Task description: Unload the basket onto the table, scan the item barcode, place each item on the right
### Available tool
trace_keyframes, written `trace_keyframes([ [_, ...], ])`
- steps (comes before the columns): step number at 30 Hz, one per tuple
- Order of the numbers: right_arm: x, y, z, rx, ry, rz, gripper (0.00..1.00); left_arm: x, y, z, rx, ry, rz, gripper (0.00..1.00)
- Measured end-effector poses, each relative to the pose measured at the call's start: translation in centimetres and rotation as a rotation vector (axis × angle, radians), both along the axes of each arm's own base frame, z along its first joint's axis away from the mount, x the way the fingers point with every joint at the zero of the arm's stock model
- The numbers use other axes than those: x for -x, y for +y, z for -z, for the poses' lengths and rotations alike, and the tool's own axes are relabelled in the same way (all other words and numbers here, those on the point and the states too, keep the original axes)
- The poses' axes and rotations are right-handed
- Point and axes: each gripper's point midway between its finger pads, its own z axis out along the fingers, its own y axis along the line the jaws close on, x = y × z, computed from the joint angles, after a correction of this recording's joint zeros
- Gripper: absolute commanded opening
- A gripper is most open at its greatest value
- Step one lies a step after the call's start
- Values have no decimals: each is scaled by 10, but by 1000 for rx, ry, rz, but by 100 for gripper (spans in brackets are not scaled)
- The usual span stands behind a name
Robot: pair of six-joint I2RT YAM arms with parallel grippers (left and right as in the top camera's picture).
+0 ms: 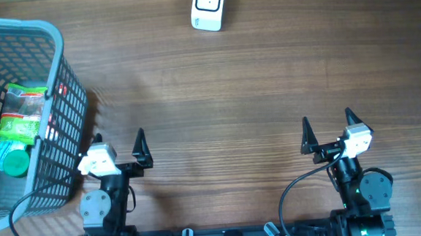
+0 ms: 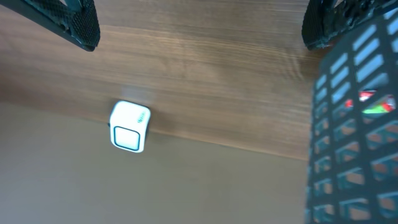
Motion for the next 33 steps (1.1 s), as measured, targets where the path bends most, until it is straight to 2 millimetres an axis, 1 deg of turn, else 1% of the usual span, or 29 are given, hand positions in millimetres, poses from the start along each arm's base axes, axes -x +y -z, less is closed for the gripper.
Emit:
trace_keyframes([
  [7, 0, 0, 0, 0, 0, 0, 100, 4, -18, 4, 20, 43, 105, 100],
  [9, 0, 0, 0, 0, 0, 0, 100, 9, -23, 0, 24, 68, 135, 100],
  [10, 0, 0, 0, 0, 0, 0, 100, 11, -26, -6, 27, 80, 149, 100],
  [11, 0, 0, 0, 0, 0, 0, 100, 13, -27, -12, 29, 85, 161, 100],
  [15, 0, 0, 0, 0, 0, 0, 100, 21, -34, -51, 43, 112, 199, 100],
  [17, 0, 0, 0, 0, 0, 0, 100, 26, -36, -69, 61, 183, 207, 100],
  [18, 0, 0, 0, 0, 0, 0, 100, 24, -37, -95, 70, 193, 212, 100],
  [20, 0, 0, 0, 0, 0, 0, 100, 35, -39, -104, 90, 341, 218, 100],
  [21, 0, 0, 0, 0, 0, 0, 100, 35, -42, -120, 98, 378, 233, 100],
  [22, 0, 0, 0, 0, 0, 0, 100, 33, -44, -132, 103, 396, 243, 100],
  [23, 0, 0, 0, 0, 0, 0, 100, 29, -47, -147, 112, 403, 260, 100],
  [25, 0, 0, 0, 0, 0, 0, 100, 23, -52, -157, 123, 432, 283, 100],
  [30, 0, 0, 0, 0, 0, 0, 100, 5, -56, -153, 146, 551, 293, 100],
  [32, 0, 0, 0, 0, 0, 0, 100, -4, -54, -168, 147, 577, 278, 100],
  [33, 0, 0, 0, 0, 0, 0, 100, -11, -50, -181, 146, 582, 253, 100],
])
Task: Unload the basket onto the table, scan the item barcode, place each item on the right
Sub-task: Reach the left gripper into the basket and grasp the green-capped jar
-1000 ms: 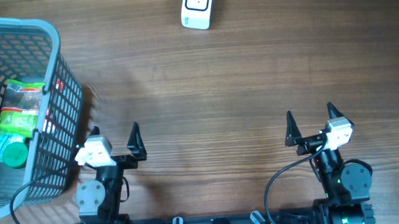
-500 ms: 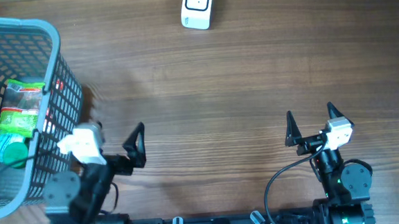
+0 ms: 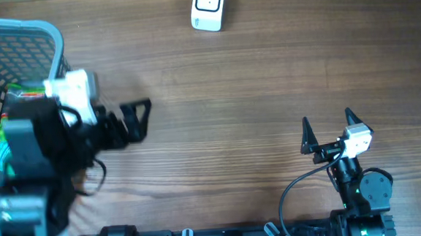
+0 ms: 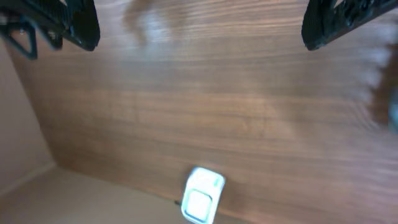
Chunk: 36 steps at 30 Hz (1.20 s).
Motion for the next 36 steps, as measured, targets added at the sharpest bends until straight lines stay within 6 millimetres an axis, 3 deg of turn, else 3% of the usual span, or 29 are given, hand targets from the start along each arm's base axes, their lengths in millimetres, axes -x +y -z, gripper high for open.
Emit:
trace_keyframes([
  [6, 0, 0, 0, 0, 1, 0, 100, -27, 42, -58, -101, 36, -241, 100],
  [8, 0, 0, 0, 0, 0, 0, 100, -32, 66, -65, -117, 70, -382, 100],
  [11, 0, 0, 0, 0, 0, 0, 100, -31, 115, -59, -112, 148, -649, 100],
  [18, 0, 0, 0, 0, 0, 0, 100, 17, 231, -8, -26, 436, -1212, 100],
  [22, 0, 0, 0, 0, 0, 0, 100, 43, 274, 19, 52, 544, -1420, 100],
  [27, 0, 0, 0, 0, 0, 0, 100, 58, 299, 68, 135, 639, -1529, 100],
  [32, 0, 0, 0, 0, 1, 0, 100, 56, 303, 132, 167, 741, -1529, 100],
  [36, 0, 0, 0, 0, 0, 0, 100, 52, 305, 171, 176, 756, -1524, 100],
])
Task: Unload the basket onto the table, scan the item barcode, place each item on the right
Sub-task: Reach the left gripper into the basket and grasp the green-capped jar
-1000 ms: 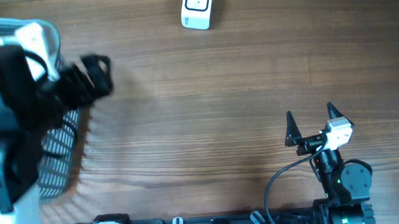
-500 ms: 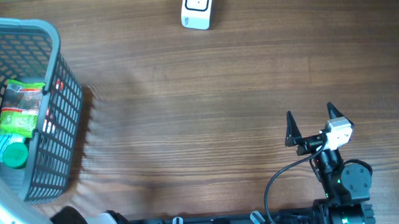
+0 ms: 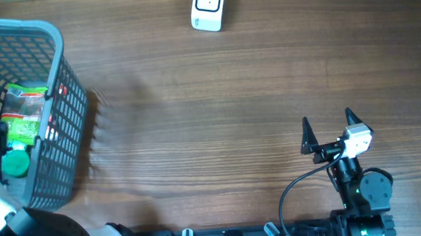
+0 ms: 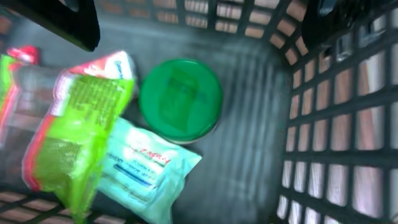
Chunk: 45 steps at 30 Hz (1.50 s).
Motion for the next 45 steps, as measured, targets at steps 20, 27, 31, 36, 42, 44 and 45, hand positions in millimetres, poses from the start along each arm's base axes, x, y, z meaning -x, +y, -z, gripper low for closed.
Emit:
trace_keyframes([
  [20, 0, 0, 0, 0, 0, 0, 100, -14, 13, 85, 47, 37, -5, 100],
  [27, 0, 0, 0, 0, 0, 0, 100, -17, 13, 113, 101, 75, 0, 98],
  [31, 0, 0, 0, 0, 0, 0, 100, -18, 12, 117, 115, 79, 8, 70],
  [36, 0, 0, 0, 0, 0, 0, 100, -15, 8, 117, 132, 88, 16, 62],
  [42, 0, 0, 0, 0, 0, 0, 100, -12, 3, 102, 162, 113, 20, 58],
  [44, 0, 0, 0, 0, 0, 0, 100, -16, 7, 87, 149, 99, 21, 58],
  [45, 0, 0, 0, 0, 0, 0, 100, -19, 10, 76, 133, 84, 21, 58],
])
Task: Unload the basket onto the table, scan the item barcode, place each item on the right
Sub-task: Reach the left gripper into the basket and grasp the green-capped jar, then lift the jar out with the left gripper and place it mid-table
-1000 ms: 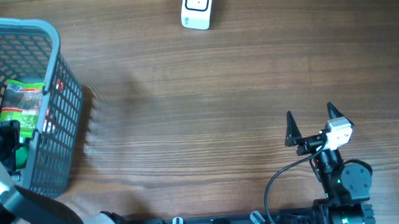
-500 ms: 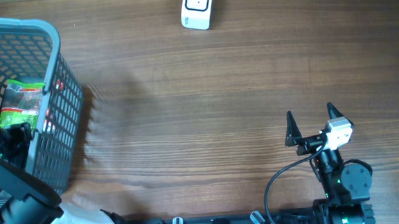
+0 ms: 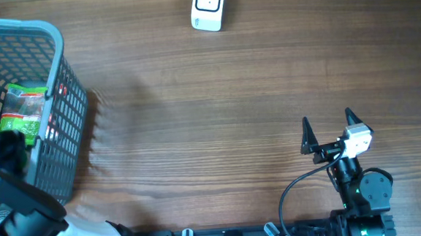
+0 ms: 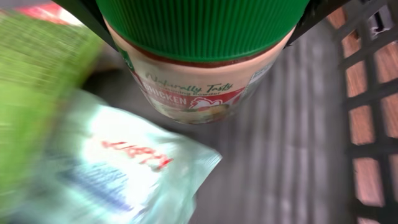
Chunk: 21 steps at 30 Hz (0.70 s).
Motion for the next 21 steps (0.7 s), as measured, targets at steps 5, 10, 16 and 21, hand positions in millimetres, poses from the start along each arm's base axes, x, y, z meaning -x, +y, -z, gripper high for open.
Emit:
trace_keyframes([
  [5, 0, 0, 0, 0, 0, 0, 100, -12, 11, -67, -102, -103, 4, 59],
  [10, 0, 0, 0, 0, 0, 0, 100, -23, 5, -148, -208, -286, 26, 59],
  [16, 0, 0, 0, 0, 0, 0, 100, -65, -65, -228, -293, -563, 247, 60],
  [21, 0, 0, 0, 0, 0, 0, 100, -105, -177, -280, -281, -807, 572, 61],
])
